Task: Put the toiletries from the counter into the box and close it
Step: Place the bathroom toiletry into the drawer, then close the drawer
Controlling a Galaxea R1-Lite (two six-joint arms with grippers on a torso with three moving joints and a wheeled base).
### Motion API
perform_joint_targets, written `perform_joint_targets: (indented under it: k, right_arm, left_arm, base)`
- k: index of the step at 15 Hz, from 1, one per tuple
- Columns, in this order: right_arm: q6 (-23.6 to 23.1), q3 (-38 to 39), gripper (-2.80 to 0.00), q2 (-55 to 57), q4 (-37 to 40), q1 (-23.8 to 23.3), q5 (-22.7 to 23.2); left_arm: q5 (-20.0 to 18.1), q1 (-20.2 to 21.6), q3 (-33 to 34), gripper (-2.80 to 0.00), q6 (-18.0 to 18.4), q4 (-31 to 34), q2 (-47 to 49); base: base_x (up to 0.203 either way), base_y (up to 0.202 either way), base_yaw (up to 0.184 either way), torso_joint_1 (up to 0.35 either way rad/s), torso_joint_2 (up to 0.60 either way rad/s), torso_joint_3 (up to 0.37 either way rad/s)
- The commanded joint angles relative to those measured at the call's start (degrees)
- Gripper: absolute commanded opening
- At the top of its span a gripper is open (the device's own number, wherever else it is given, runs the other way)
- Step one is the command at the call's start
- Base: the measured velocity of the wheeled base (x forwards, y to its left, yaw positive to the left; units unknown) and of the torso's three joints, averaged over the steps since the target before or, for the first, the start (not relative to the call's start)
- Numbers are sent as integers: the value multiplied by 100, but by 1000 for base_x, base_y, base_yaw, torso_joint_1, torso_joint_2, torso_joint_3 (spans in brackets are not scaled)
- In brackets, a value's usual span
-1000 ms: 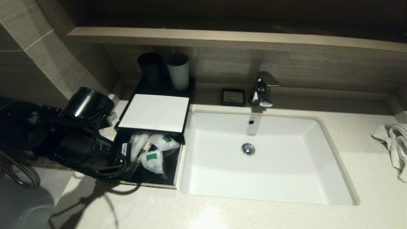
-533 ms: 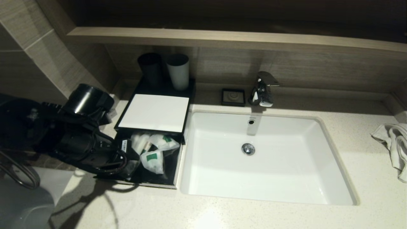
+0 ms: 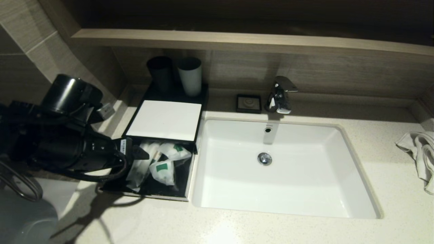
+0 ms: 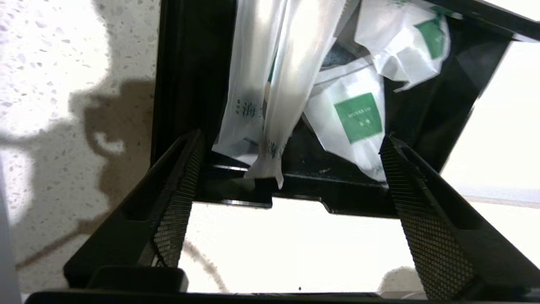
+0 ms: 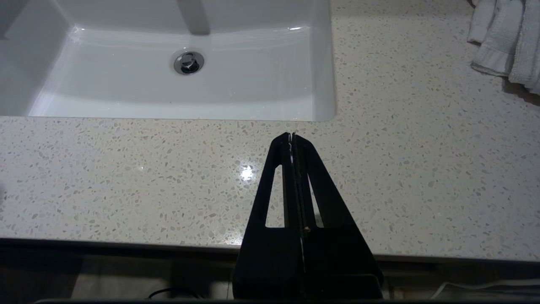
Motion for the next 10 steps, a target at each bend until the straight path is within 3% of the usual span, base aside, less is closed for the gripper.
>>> perform_joint_targets:
  k: [1,6,10]
  right_arm:
    - [2,0,-280,1,0,0,0]
    - [2,0,-280,0,0,0,0]
    - [2,0,-280,0,0,0,0]
  left_arm:
    - [-2,-26,140,-280,-20,49,-485]
    - [28,-22,675,-280,29,481,-1333]
    - [26,-18,1333,-280,503,505,-1843]
  base:
    - [0,0,0,0,0,0]
    - [0,0,0,0,0,0]
    - [0,0,0,0,0,0]
